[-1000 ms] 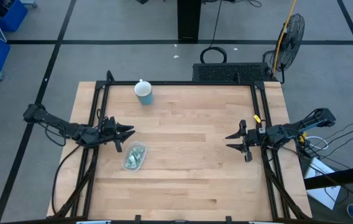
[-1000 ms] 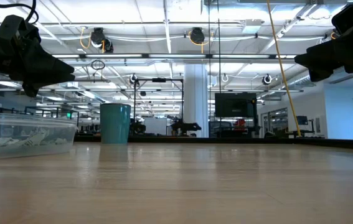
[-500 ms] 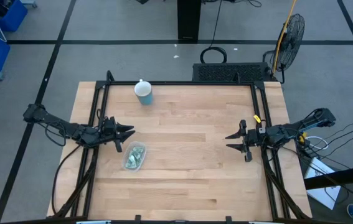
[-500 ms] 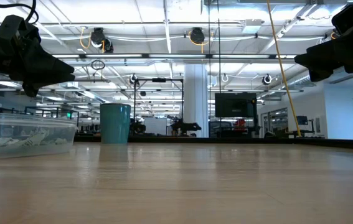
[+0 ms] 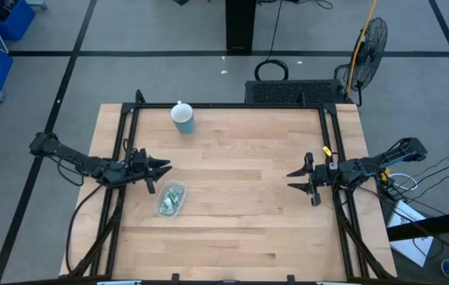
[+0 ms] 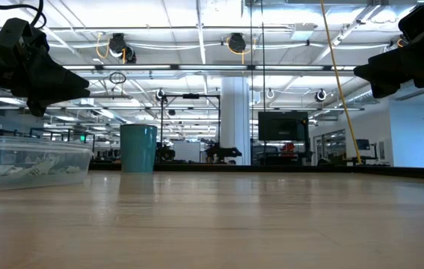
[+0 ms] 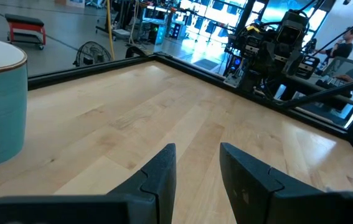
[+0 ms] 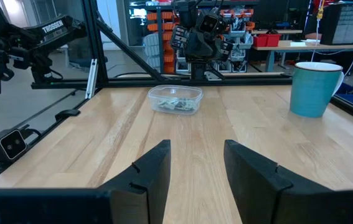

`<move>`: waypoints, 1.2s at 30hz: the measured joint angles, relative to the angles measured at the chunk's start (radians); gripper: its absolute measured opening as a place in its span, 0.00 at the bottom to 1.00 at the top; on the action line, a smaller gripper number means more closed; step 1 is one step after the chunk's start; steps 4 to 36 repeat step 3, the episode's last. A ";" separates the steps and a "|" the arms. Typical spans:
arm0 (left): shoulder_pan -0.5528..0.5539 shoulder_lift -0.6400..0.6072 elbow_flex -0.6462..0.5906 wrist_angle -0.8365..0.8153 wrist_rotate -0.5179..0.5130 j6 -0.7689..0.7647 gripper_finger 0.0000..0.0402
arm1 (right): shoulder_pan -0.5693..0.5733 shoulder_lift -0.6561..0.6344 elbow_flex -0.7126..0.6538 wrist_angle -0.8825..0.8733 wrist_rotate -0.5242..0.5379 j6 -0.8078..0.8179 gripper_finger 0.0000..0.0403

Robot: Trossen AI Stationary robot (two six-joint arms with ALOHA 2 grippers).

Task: Pick and place Stevia / Truvia into bins
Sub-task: Return to Home Position

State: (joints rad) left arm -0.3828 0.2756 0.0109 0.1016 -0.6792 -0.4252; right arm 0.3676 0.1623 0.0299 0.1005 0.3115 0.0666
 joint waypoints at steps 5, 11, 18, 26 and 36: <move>0.000 0.000 0.000 0.000 0.000 0.001 0.32 | 0.000 0.000 0.000 0.000 0.000 0.000 0.35; 0.000 0.000 0.000 0.000 0.000 0.001 0.32 | 0.000 0.000 0.000 0.000 0.000 0.000 0.35; 0.000 0.000 0.000 0.000 0.000 0.001 0.32 | 0.000 0.000 0.000 0.000 0.000 0.000 0.35; 0.000 0.000 0.000 0.000 0.000 0.001 0.32 | 0.000 0.000 0.000 0.000 0.000 0.000 0.35; 0.000 0.000 0.000 0.000 0.000 0.001 0.32 | 0.000 0.000 0.000 0.000 0.000 0.000 0.35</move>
